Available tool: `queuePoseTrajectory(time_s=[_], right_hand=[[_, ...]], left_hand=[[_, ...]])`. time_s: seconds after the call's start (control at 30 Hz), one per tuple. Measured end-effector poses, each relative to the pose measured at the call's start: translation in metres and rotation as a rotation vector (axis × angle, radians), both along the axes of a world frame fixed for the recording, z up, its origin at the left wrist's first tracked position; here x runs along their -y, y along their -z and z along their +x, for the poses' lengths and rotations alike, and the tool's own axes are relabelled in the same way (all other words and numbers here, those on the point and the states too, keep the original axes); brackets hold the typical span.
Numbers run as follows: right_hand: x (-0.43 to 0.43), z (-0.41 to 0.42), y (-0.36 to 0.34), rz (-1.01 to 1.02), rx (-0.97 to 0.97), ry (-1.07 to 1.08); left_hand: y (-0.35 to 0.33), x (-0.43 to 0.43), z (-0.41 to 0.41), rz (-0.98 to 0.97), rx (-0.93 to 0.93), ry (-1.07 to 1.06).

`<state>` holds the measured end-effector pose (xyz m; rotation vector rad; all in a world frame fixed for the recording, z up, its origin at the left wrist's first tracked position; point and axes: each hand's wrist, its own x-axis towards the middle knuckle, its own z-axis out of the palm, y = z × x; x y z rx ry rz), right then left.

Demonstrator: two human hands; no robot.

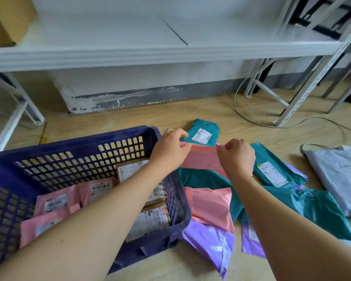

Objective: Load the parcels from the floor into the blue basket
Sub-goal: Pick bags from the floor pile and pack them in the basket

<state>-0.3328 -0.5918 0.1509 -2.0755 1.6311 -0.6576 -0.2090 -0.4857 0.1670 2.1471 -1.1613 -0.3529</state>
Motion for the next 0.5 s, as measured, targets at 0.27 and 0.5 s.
queuePoseTrajectory(time_s=[0.27,0.5], right_hand=[[-0.055,0.002,-0.056,-0.088,0.162,0.071],[-0.094,0.028,-0.086,-0.061,0.313,-0.067]], left_hand=[[-0.037,-0.059,0.003,-0.058,-0.063,-0.109],[-0.047,-0.103,0.022,0.072,-0.078,-0.151]])
